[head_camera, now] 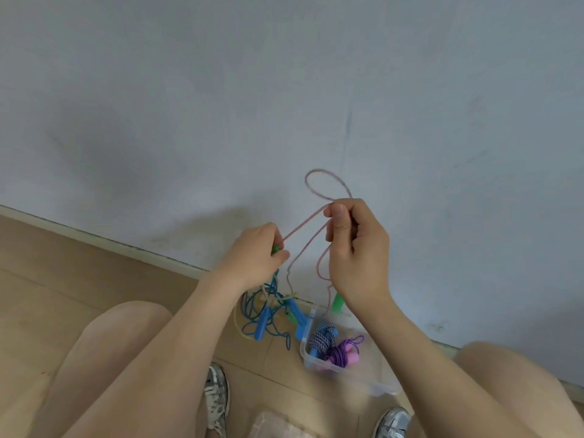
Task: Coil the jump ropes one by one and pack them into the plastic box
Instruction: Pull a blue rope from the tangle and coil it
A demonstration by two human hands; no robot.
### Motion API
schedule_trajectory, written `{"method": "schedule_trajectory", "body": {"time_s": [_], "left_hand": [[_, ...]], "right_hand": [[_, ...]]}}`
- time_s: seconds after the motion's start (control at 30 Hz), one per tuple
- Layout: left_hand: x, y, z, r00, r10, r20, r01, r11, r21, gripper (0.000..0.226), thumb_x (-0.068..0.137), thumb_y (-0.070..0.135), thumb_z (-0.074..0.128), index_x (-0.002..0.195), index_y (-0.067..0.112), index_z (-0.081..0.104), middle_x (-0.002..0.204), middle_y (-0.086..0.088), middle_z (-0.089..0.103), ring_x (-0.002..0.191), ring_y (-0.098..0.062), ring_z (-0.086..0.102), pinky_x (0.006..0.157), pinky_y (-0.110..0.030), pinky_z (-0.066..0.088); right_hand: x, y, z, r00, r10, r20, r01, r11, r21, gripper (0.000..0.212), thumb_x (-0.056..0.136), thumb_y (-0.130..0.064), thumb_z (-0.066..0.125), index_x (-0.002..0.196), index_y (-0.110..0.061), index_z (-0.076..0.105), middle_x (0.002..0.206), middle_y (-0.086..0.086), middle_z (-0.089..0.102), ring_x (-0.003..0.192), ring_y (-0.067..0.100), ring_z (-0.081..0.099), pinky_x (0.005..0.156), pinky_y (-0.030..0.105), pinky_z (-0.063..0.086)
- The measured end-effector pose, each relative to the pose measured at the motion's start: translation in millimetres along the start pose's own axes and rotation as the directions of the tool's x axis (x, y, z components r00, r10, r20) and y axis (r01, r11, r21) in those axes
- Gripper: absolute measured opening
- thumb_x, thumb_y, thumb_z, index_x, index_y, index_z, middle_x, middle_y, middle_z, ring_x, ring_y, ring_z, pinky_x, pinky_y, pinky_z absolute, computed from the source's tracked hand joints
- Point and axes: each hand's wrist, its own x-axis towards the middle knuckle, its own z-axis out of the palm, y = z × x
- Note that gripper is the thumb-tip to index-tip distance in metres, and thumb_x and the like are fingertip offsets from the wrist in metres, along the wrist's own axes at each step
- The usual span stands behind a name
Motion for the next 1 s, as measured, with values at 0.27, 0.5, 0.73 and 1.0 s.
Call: {"method": "schedule_trajectory", "body": {"time_s": [0.27,0.5,0.73,1.0], "left_hand": [[1,-17,-3,0.994,-0.104,0.045,0.094,0.979,0.182,0.029,0.109,0.038,0.048,0.087,0.019,0.051,0.081,-0.002,0.058,0.07,-0.022,0.057,0.059,-0.035,0.04],[-8,25,-25,0.961,-0.1,0.257,0.218,0.844,-0.49,0.019,0.103,0.027,0.06,0.1,0.01,0.07,0.063,0.007,0.068,0.067,-0.014,0.068,0.072,-0.03,0.051],[-7,39,-36,0.906,-0.039,0.421,0.387,0.478,-0.789,0.013,0.099,0.021,0.057,0.095,0.012,0.066,0.065,-0.004,0.045,0.051,-0.015,0.023,0.045,-0.023,0.021],[-4,38,-21,0.926,-0.097,0.364,0.362,0.498,-0.788,0.014,0.091,-0.003,0.049,0.085,0.009,0.051,0.083,-0.017,0.067,0.056,-0.017,0.043,0.054,-0.03,0.042]], "right_hand": [[9,-5,-10,0.996,0.082,-0.026,-0.079,0.992,0.1,0.025,0.113,-0.021,0.048,0.103,-0.015,0.07,0.062,0.008,0.057,0.058,0.016,0.054,0.056,0.027,0.043],[12,1,-9,0.957,0.244,0.157,-0.268,0.95,0.16,0.028,0.114,-0.025,0.045,0.106,-0.014,0.07,0.069,0.004,0.065,0.052,0.015,0.052,0.054,0.03,0.043],[11,-6,-11,0.83,0.494,0.258,-0.556,0.769,0.315,0.033,0.117,-0.023,0.033,0.132,-0.008,0.059,0.106,0.022,0.075,0.078,0.034,0.077,0.075,0.038,0.065],[14,4,-12,0.515,0.801,0.305,-0.812,0.342,0.472,0.039,0.113,-0.031,0.047,0.143,-0.008,0.052,0.14,0.02,0.061,0.126,0.039,0.059,0.1,0.05,0.048]]}}
